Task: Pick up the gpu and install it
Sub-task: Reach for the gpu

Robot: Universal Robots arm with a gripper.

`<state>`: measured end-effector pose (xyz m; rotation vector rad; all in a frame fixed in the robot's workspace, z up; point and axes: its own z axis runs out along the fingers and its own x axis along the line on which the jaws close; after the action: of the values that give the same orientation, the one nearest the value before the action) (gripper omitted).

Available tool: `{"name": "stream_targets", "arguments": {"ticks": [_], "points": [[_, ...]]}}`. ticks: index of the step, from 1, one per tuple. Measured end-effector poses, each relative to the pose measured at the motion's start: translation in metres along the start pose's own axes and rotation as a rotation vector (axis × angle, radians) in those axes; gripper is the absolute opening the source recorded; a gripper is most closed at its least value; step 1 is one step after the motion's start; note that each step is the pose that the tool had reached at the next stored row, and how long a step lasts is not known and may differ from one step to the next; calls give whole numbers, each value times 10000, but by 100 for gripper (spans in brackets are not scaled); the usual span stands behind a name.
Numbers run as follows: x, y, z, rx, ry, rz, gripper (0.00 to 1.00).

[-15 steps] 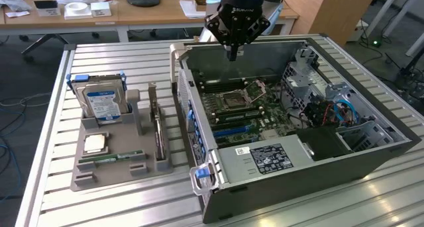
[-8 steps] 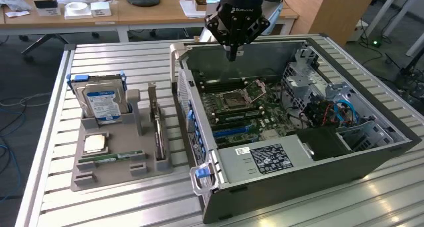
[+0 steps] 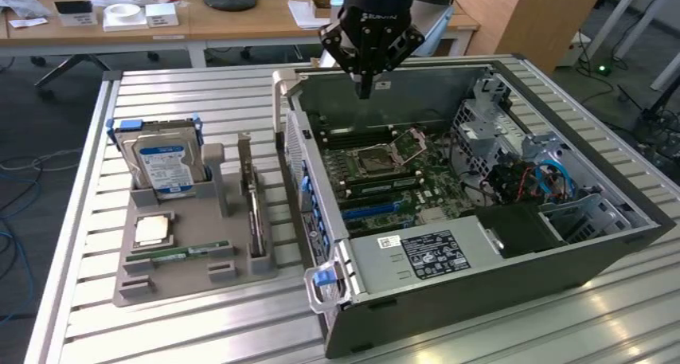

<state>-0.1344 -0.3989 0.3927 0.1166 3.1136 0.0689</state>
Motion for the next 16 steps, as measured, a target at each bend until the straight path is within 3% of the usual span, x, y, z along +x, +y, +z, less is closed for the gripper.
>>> {"name": "stream_targets", "arguments": {"ticks": [16], "points": [[189, -14, 1, 1, 1, 0, 11]]}}
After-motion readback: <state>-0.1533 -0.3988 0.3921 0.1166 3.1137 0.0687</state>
